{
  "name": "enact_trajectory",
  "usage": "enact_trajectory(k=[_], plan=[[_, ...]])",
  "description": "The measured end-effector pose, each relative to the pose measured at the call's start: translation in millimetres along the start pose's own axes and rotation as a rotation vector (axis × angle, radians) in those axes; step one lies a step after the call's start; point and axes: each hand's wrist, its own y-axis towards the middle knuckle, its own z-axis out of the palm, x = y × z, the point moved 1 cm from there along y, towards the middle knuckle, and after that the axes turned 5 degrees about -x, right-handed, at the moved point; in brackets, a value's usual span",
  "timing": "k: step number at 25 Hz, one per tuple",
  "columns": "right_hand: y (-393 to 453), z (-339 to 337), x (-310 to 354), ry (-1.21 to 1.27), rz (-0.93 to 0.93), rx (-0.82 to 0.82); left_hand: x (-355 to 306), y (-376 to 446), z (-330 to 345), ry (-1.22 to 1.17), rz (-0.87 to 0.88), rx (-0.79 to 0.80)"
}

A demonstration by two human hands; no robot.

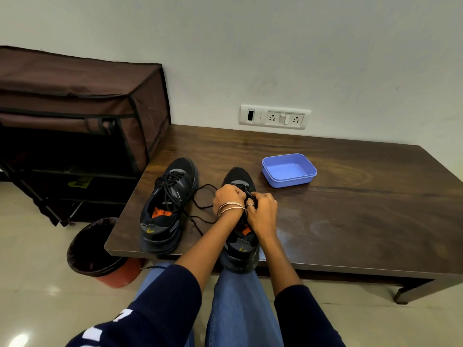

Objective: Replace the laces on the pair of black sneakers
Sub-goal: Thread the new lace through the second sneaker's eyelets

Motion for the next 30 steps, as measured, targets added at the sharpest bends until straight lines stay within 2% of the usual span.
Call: enact_trajectory(k=[8,11,15,17,20,22,24,25,26,30], plan=[[-3,1,-3,0.032,-0.048,0.013,14,11,11,-0.316,-0.099,0.060],[-2,1,-4,0.034,-0.064,0.000,15,13,10,-0.269,-0.053,0.092],[-2,2,-5,0.038,-0.080,0.011,8,8,9,0.022,0.026,0.036],[-2,2,-7,0.047,-0.072,0.011,8,7,10,0.027,0.038,0.017],[-4,1,-6,0.043,-0.074,0.041,11,11,11,-0.085,0.030,0.064],[-5,-2,-7,0.186,-0.016,0.108,9,15,9,-0.106,-0.024,0.080],[-2,-9,-7,0.550,0.176,0.157,9,18,8,-0.115,-0.053,0.109],[2,-10,-8,0.629,0.262,0.137,9,18,6,-0.106,-0.030,0.130],[8,-10,-10,0.611,0.297,0.113,9,17,6,-0.080,0.013,0.157],[28,-4,0,0.259,0.234,0.036,17,17,-8,0.024,0.229,0.327]])
